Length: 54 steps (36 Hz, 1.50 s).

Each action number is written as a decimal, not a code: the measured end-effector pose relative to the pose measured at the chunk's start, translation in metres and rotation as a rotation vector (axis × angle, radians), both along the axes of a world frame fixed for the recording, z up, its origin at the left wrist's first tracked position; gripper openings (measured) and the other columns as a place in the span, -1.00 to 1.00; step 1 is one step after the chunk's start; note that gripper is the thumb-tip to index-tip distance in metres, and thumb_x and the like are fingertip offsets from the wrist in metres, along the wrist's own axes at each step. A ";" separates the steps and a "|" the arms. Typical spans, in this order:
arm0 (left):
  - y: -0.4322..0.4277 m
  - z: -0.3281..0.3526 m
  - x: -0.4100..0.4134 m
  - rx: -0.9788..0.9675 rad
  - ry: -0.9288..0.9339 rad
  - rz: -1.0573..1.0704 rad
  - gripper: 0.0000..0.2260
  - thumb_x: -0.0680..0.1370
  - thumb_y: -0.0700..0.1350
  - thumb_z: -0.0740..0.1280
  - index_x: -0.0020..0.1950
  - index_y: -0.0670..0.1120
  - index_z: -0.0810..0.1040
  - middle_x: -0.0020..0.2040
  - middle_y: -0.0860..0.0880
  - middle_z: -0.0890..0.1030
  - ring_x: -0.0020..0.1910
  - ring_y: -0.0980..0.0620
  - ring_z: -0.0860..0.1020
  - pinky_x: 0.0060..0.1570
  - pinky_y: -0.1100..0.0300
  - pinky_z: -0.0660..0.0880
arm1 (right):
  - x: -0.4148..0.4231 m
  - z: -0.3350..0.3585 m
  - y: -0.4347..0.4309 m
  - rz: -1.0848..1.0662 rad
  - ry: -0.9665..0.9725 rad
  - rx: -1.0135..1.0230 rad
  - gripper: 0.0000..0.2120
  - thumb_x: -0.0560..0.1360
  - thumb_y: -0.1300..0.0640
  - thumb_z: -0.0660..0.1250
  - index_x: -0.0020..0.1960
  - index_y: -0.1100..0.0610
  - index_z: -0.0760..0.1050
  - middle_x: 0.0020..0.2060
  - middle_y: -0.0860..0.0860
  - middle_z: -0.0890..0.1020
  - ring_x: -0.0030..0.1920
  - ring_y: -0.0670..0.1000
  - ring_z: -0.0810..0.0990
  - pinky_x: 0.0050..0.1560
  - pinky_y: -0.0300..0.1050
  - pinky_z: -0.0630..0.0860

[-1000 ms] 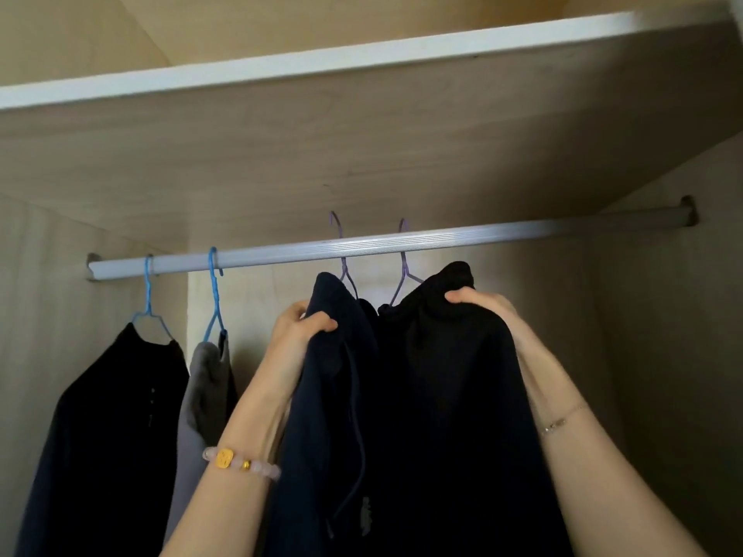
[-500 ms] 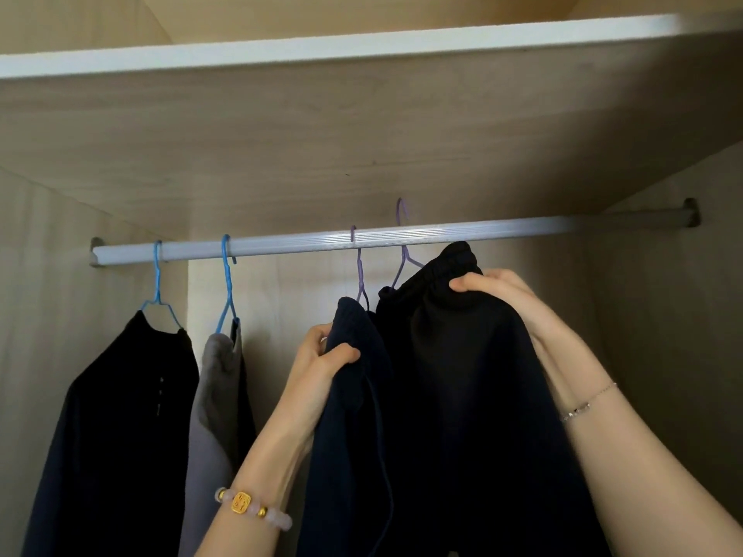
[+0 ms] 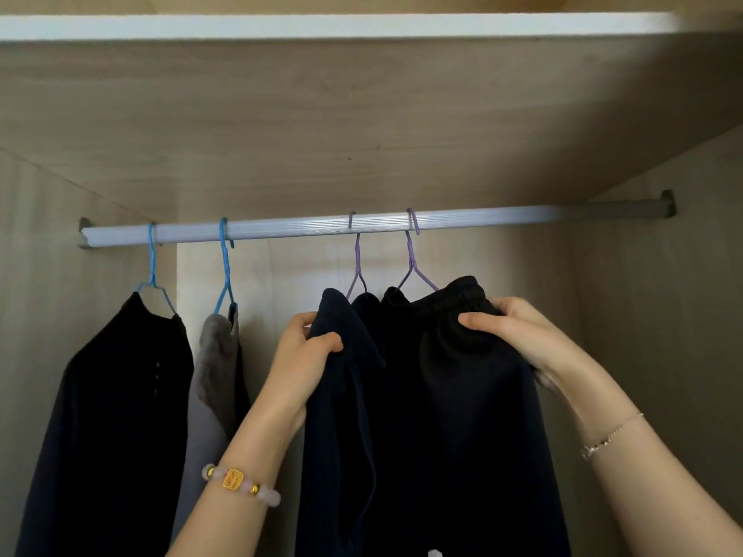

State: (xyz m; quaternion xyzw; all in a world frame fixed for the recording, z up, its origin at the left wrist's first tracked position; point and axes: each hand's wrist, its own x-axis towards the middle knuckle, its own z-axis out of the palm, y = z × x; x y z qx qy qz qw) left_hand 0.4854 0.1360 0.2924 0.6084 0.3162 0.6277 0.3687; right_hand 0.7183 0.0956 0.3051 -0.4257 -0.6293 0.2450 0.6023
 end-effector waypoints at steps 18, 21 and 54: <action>0.009 0.044 0.009 0.057 0.477 0.142 -0.39 0.41 -0.06 0.45 0.40 -0.07 0.30 0.32 -0.13 0.41 0.19 -0.10 0.51 0.20 0.03 0.48 | -0.001 0.023 0.000 -0.904 -0.833 0.002 -0.63 0.56 -0.15 0.13 0.16 0.12 0.39 0.13 0.14 0.56 0.15 0.25 0.51 -0.08 -0.01 0.36; 0.005 0.045 0.013 0.071 0.575 0.221 -0.52 0.40 0.03 0.40 0.26 -0.09 0.44 0.23 -0.13 0.47 0.07 -0.10 0.56 0.11 0.01 0.54 | 0.000 0.018 -0.001 -0.931 -0.855 0.027 -0.63 0.60 -0.13 0.06 0.14 0.16 0.39 0.11 0.17 0.57 0.12 0.27 0.52 -0.10 -0.01 0.33; 0.003 0.007 -0.003 0.136 0.206 -0.080 -0.60 0.53 -0.10 0.31 0.37 -0.03 0.38 0.28 0.01 0.46 0.13 0.08 0.53 0.09 0.18 0.51 | -0.003 0.011 -0.022 -0.966 -0.812 0.185 -0.60 0.54 -0.10 0.19 0.35 -0.03 0.34 0.24 0.01 0.40 0.32 0.11 0.31 0.14 0.06 0.41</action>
